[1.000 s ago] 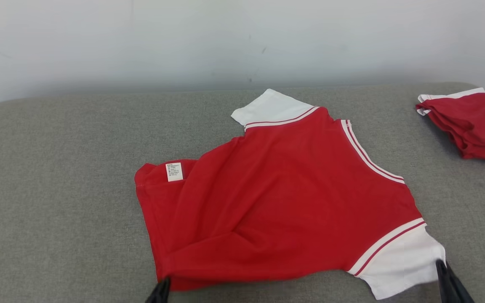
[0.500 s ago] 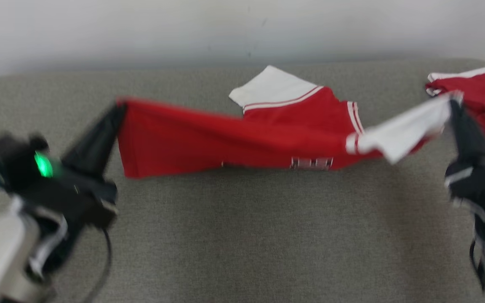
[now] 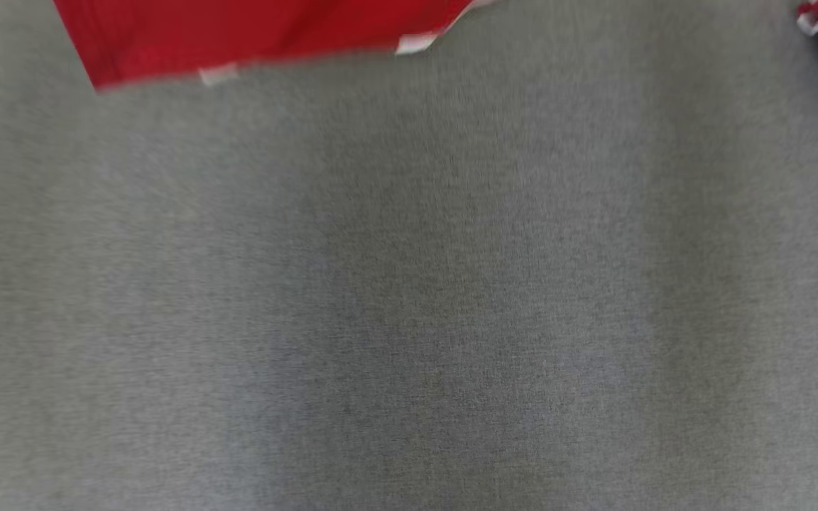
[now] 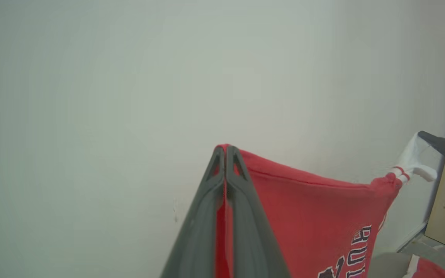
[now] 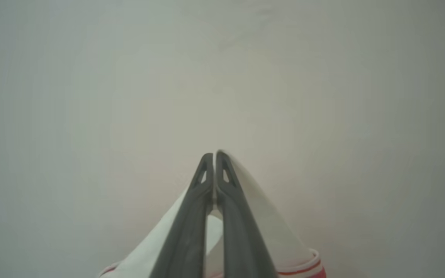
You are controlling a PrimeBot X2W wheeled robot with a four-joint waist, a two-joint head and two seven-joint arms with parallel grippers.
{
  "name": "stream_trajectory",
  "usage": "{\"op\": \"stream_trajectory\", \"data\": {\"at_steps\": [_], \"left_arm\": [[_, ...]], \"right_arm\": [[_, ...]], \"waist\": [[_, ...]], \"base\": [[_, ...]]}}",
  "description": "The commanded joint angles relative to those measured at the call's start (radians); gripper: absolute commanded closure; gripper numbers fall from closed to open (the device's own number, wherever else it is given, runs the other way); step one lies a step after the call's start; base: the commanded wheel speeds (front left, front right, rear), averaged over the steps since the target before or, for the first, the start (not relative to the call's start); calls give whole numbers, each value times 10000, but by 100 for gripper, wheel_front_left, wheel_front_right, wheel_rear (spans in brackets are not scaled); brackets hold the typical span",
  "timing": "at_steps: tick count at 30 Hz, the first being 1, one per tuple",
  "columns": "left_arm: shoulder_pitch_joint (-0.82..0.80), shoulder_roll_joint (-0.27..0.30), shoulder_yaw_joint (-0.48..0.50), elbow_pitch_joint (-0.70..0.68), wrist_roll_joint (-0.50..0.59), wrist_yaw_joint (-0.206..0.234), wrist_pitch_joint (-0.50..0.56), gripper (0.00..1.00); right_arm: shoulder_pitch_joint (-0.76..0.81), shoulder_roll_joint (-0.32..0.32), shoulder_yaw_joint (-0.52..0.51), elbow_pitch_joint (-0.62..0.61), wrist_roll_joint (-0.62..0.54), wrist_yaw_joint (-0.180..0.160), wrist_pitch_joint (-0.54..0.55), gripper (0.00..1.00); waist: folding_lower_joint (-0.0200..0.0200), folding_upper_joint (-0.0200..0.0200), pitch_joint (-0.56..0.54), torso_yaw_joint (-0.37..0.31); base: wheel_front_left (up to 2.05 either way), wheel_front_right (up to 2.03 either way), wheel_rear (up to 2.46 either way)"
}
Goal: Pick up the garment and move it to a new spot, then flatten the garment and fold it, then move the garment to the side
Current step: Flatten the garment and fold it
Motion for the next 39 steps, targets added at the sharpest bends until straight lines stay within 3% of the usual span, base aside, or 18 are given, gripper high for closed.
{"op": "stream_trajectory", "data": {"at_steps": [1,10,21,30,34,39], "left_arm": [[-386,-59,-131,238,-111,12,-54,100],[-3303,-251,-1470,2166,-555,12,-685,100],[-4274,-393,-2319,3283,-1821,13,-1918,100],[-3002,-283,-3266,2683,-2647,10,-2747,100],[-1506,121,-4063,1717,-2765,12,-3187,100],[962,788,-3766,620,-2957,10,-3359,100]], "right_arm": [[-456,70,-14,275,-171,22,-60,100],[-3857,378,-133,2629,-1686,22,-742,100],[-5178,505,79,3937,-2272,22,-1289,100],[-3849,233,896,3080,-1004,22,-1259,100],[-1517,-334,1424,1566,397,21,-974,100],[2370,-938,1438,-664,1817,21,-770,100]], "waist": [[-5,-3,1204,-354],[-5,-3,1419,-501],[-5,-3,1603,-568],[-5,-3,1261,-693],[-5,-3,607,-610],[-5,-3,-181,-688]], "base": [[0,0,0],[0,0,0],[0,0,0],[0,0,0],[0,0,0],[0,0,0]]}}
